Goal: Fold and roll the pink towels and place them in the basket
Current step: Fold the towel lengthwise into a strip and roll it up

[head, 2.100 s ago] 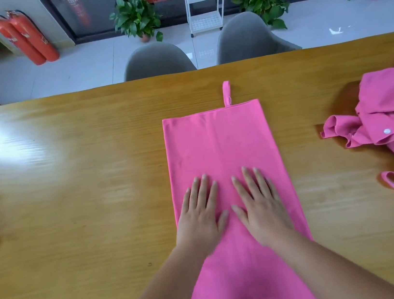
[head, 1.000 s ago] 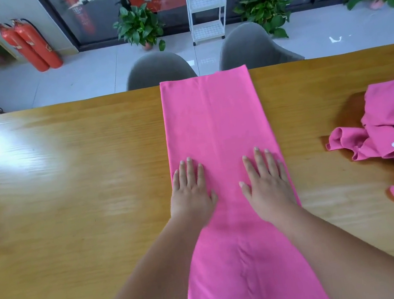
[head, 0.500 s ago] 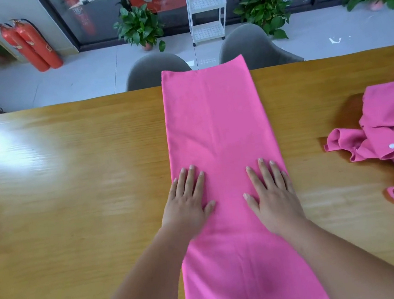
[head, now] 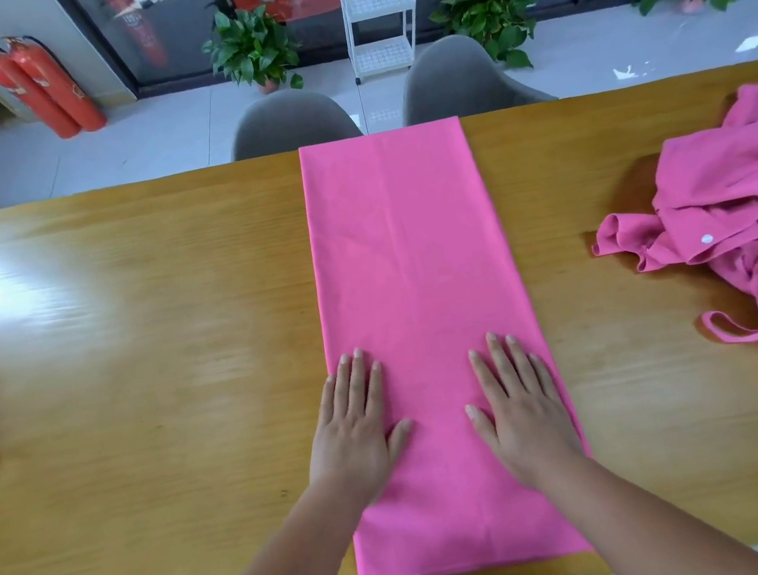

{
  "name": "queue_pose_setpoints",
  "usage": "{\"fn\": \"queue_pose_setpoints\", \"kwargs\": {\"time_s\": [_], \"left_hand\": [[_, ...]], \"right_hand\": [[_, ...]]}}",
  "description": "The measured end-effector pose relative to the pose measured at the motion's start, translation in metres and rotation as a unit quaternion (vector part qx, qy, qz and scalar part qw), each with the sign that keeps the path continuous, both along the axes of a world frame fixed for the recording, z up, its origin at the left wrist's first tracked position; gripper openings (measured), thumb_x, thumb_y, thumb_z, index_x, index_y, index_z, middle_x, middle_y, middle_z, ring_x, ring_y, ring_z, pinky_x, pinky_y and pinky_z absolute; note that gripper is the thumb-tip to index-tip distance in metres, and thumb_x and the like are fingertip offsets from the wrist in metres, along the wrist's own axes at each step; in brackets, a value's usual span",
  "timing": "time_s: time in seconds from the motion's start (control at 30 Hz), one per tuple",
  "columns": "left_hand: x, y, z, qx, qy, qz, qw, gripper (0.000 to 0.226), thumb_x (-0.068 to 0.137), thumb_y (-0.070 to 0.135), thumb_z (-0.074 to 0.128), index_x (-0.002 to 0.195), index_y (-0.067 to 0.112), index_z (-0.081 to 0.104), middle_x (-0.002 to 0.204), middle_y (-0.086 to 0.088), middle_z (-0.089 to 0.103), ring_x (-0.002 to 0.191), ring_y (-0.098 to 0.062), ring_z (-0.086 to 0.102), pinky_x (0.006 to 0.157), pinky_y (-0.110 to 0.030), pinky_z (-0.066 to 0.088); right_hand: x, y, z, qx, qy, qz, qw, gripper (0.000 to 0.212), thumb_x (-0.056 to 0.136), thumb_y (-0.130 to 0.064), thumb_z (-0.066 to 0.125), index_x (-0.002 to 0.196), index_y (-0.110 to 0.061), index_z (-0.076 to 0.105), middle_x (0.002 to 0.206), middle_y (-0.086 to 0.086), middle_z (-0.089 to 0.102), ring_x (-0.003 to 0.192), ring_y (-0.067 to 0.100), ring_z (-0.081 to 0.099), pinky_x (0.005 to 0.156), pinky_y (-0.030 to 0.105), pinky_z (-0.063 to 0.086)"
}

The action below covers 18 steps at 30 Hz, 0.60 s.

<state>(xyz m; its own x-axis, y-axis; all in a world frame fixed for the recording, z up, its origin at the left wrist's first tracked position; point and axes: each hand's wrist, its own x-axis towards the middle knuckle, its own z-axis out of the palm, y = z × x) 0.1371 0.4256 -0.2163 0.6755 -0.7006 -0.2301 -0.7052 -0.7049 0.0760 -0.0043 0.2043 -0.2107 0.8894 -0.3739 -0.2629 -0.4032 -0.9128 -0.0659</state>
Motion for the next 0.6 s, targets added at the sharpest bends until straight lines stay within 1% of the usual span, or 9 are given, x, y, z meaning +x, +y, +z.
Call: {"fn": "queue_pose_setpoints", "kwargs": {"time_s": [0.03, 0.07, 0.13, 0.17, 0.23, 0.37, 0.43, 0.53, 0.6], "left_hand": [[-0.011, -0.007, 0.003, -0.012, 0.012, -0.001, 1.0, 0.084, 0.109, 0.067, 0.02, 0.168, 0.011, 0.001, 0.176, -0.012, -0.014, 0.162, -0.028, -0.016, 0.132, -0.052, 0.009], [-0.026, -0.008, 0.003, -0.025, 0.019, -0.025, 0.999, 0.083, 0.109, 0.066, 0.021, 0.168, 0.011, 0.001, 0.176, -0.011, -0.013, 0.162, -0.028, -0.016, 0.132, -0.051, 0.009], [-0.053, 0.006, 0.003, -0.038, 0.025, -0.084, 0.995, 0.082, 0.11, 0.066, 0.025, 0.169, 0.013, 0.003, 0.177, -0.007, -0.008, 0.163, -0.025, -0.01, 0.132, -0.05, 0.015], [-0.06, 0.019, 0.002, -0.039, 0.028, -0.098, 0.994, 0.083, 0.109, 0.067, 0.029, 0.169, 0.015, 0.006, 0.177, -0.005, -0.004, 0.164, -0.025, -0.006, 0.131, -0.05, 0.018], [-0.059, 0.044, 0.0, -0.047, 0.023, -0.09, 0.995, 0.085, 0.107, 0.069, 0.034, 0.169, 0.017, 0.009, 0.178, -0.003, 0.0, 0.164, -0.025, -0.001, 0.13, -0.05, 0.018], [-0.053, 0.058, -0.002, -0.005, 0.005, -0.115, 0.993, 0.087, 0.107, 0.072, 0.025, 0.169, 0.017, 0.003, 0.177, -0.003, -0.007, 0.163, -0.025, -0.007, 0.128, -0.047, 0.01], [-0.055, 0.053, 0.001, 0.015, 0.013, -0.11, 0.994, 0.091, 0.105, 0.076, 0.023, 0.169, 0.016, -0.001, 0.177, -0.005, -0.011, 0.163, -0.026, -0.011, 0.129, -0.048, 0.007], [-0.06, 0.054, 0.004, 0.047, 0.02, -0.115, 0.992, 0.1, 0.099, 0.084, 0.016, 0.167, 0.015, -0.01, 0.174, -0.008, -0.021, 0.16, -0.027, -0.023, 0.13, -0.051, -0.002], [-0.067, 0.061, 0.006, 0.045, 0.016, -0.107, 0.993, 0.101, 0.098, 0.086, 0.016, 0.168, 0.016, -0.007, 0.175, -0.01, -0.019, 0.16, -0.028, -0.022, 0.128, -0.051, -0.003]], "right_hand": [[0.002, 0.011, 0.001, 0.008, 0.001, 0.005, 1.0, 0.077, 0.107, -0.063, 0.022, 0.169, -0.024, -0.003, 0.175, 0.004, -0.018, 0.161, 0.026, -0.02, 0.132, 0.051, 0.006], [-0.001, 0.024, 0.001, 0.014, 0.001, 0.027, 1.0, 0.077, 0.108, -0.063, 0.022, 0.168, -0.024, -0.004, 0.175, 0.004, -0.018, 0.161, 0.026, -0.02, 0.132, 0.052, 0.006], [-0.02, 0.041, 0.0, 0.021, -0.006, 0.066, 0.998, 0.077, 0.107, -0.063, 0.026, 0.169, -0.025, 0.0, 0.176, 0.001, -0.013, 0.162, 0.025, -0.016, 0.131, 0.053, 0.01], [-0.035, 0.042, 0.001, 0.02, -0.002, 0.068, 0.997, 0.077, 0.107, -0.064, 0.028, 0.169, -0.027, 0.001, 0.176, -0.001, -0.012, 0.162, 0.024, -0.014, 0.131, 0.053, 0.012], [-0.06, 0.032, 0.0, 0.011, -0.002, 0.05, 0.999, 0.078, 0.106, -0.065, 0.029, 0.169, -0.031, -0.002, 0.176, -0.003, -0.013, 0.162, 0.023, -0.014, 0.131, 0.052, 0.012], [-0.078, 0.018, -0.002, -0.002, 0.013, 0.047, 0.999, 0.075, 0.106, -0.068, 0.023, 0.168, -0.033, -0.001, 0.176, -0.003, -0.012, 0.162, 0.025, -0.012, 0.129, 0.053, 0.011], [-0.074, 0.024, -0.003, -0.005, 0.021, 0.026, 0.999, 0.075, 0.106, -0.068, 0.018, 0.168, -0.033, -0.004, 0.176, -0.001, -0.015, 0.162, 0.027, -0.014, 0.128, 0.054, 0.009], [-0.082, 0.036, -0.003, -0.008, 0.034, -0.006, 0.999, 0.077, 0.105, -0.071, 0.016, 0.167, -0.032, -0.008, 0.175, 0.005, -0.018, 0.161, 0.031, -0.015, 0.128, 0.054, 0.008], [-0.099, 0.041, -0.003, -0.013, 0.031, -0.008, 0.999, 0.079, 0.104, -0.073, 0.014, 0.168, -0.031, -0.007, 0.175, 0.007, -0.017, 0.161, 0.031, -0.015, 0.128, 0.054, 0.008]]}}
